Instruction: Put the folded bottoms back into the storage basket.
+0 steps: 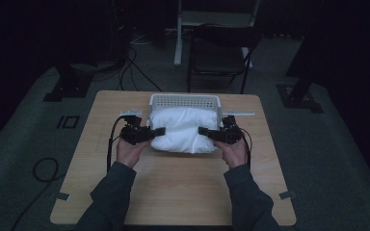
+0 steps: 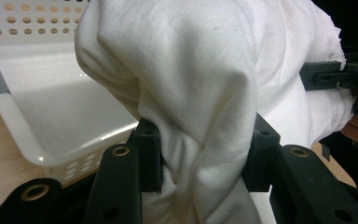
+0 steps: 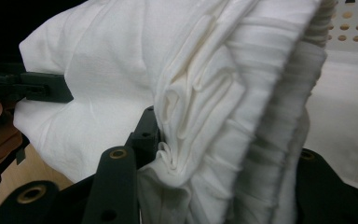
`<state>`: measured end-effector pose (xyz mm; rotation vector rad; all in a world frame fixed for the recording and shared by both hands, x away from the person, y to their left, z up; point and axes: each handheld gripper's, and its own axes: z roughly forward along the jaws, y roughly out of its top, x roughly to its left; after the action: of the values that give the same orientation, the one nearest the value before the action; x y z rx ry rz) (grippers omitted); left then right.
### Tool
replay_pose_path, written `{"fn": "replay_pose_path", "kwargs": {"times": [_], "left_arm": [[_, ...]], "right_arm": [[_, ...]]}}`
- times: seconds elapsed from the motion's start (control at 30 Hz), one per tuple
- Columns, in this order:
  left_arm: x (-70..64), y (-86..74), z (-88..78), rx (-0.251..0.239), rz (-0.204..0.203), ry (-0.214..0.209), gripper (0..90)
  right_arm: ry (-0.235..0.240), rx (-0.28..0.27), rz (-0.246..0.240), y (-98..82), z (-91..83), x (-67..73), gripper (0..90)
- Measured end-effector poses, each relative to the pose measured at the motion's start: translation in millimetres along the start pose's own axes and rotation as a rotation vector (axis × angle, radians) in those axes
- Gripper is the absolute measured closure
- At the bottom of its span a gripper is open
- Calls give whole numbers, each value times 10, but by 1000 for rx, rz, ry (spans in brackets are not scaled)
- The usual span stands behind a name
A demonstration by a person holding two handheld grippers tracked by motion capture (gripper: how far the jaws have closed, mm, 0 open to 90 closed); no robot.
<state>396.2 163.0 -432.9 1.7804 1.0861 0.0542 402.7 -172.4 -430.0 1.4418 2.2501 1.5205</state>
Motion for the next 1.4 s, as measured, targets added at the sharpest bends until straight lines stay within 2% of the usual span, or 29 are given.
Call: {"fn": "replay_pose_path", "kwargs": {"times": [0.53,1.03,1.23,1.4], "left_arm": [[57,125,48,2,22,17,583],[100,236,71,-22,14,38,585],[96,286,87,-21,24,42,586],[115,307,115,-27,13,38,586]], "right_arm": [[-14,-4,0,91,72,-53,559],[-20,-17,12,198,154,-99,560],[-18,-24,24,218,162,-131,560],[-24,-24,25,242,165,-145,560]]}}
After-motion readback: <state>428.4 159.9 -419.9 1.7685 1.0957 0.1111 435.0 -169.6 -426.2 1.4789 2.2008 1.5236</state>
